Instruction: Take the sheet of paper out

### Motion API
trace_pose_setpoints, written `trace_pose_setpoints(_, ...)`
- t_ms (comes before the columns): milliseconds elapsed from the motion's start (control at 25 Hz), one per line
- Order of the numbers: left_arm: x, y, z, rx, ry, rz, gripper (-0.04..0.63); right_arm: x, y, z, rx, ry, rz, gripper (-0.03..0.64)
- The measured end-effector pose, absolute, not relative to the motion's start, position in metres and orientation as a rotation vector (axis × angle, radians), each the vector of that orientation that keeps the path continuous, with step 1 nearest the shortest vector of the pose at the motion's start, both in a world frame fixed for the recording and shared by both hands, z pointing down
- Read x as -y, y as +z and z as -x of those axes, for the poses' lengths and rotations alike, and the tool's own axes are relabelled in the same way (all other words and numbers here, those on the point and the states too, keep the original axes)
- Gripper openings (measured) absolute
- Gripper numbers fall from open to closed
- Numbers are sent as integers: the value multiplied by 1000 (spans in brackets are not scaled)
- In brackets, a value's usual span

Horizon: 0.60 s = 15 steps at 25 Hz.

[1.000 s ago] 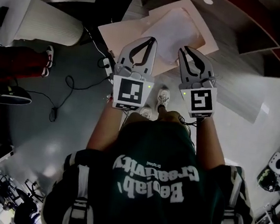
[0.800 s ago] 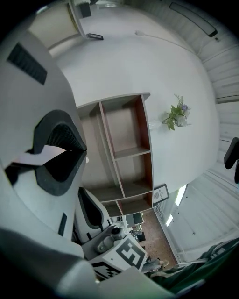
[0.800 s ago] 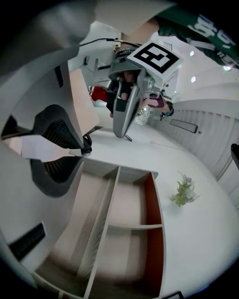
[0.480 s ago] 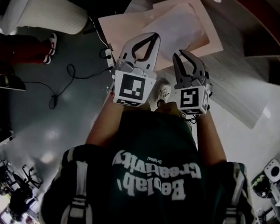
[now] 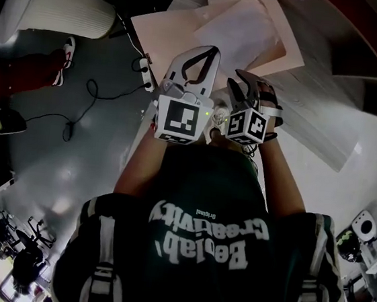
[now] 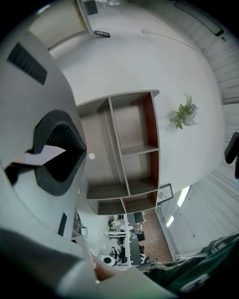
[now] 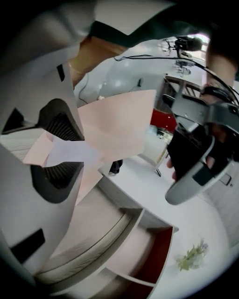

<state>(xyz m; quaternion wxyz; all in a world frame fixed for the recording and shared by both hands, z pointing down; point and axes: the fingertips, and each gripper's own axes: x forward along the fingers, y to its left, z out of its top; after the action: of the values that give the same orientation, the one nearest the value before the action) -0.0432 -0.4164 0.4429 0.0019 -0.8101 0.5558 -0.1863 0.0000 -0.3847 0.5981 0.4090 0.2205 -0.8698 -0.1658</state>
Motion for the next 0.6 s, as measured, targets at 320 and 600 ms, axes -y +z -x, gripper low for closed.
trace_pose_setpoints(320,425,454,63,-1752,-593,2560,17,384,666,3,1995,-442,-426,170)
trace_pose_setpoints(600,429,469,79,-1756,-617,2583,17,385,707,3,1861,-513,-357,178)
